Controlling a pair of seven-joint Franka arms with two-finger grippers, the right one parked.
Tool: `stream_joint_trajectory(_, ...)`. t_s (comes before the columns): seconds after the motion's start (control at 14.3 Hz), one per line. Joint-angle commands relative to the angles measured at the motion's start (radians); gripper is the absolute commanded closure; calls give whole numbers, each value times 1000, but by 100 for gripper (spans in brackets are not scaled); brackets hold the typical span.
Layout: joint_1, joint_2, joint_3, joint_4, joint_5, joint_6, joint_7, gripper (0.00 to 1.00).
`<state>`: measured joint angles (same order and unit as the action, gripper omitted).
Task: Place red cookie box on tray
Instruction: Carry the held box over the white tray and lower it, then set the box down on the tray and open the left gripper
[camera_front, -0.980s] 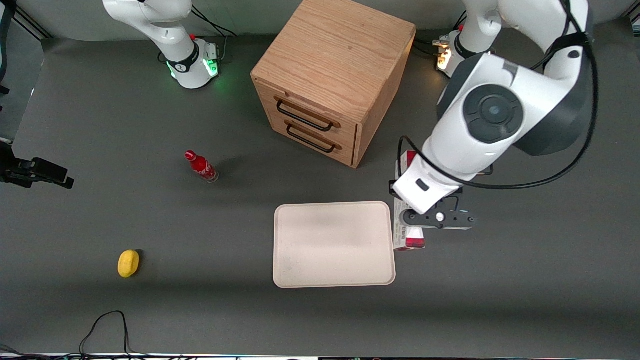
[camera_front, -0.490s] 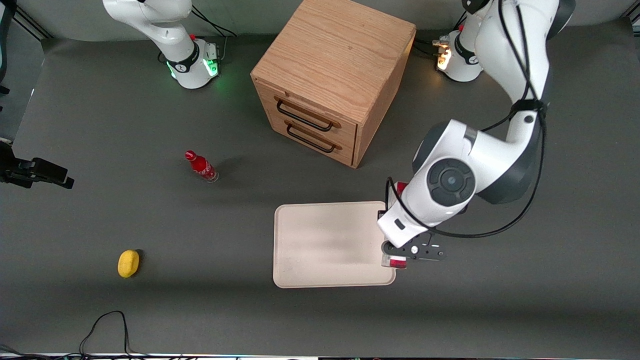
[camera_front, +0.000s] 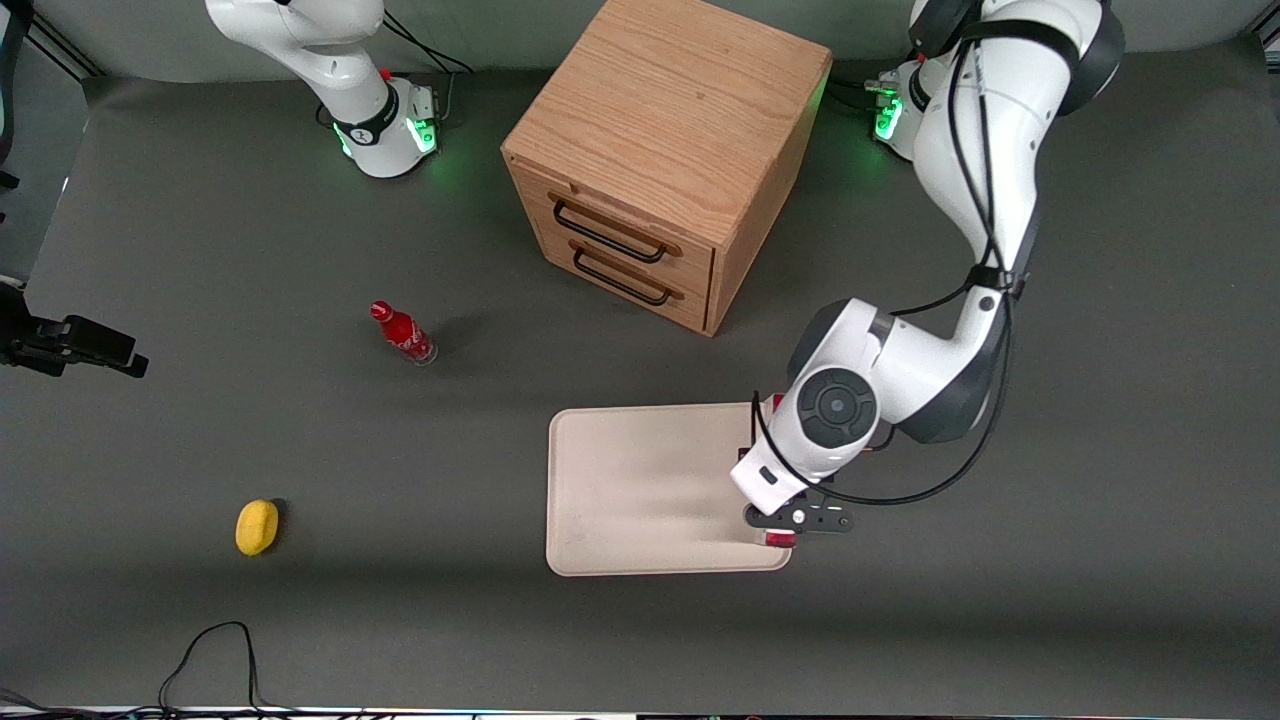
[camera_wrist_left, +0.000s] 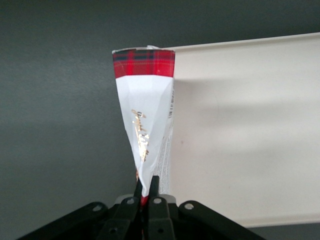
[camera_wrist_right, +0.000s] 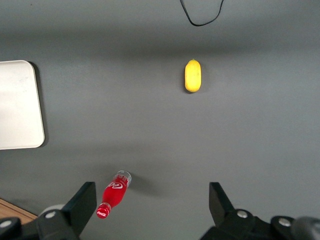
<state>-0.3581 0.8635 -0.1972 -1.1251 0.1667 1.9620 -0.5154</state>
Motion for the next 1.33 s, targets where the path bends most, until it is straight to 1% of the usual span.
stream_joint_trajectory(0.0,-21,18,7,4,28,14,-64,100)
stream_joint_trajectory(0.28,-24,29,7,1,28,21,-90,100)
stream_joint_trajectory(0.63,-22,40,13,-7,27,98,-135,100)
stream_joint_trajectory(1.12,-18,48,13,-16,28,123,-133,100)
stream_joint_trajectory(1.19,-18,48,15,-16,28,120,-129,54)
stream_joint_trajectory(1.26,-16,45,15,-16,30,109,-129,15)
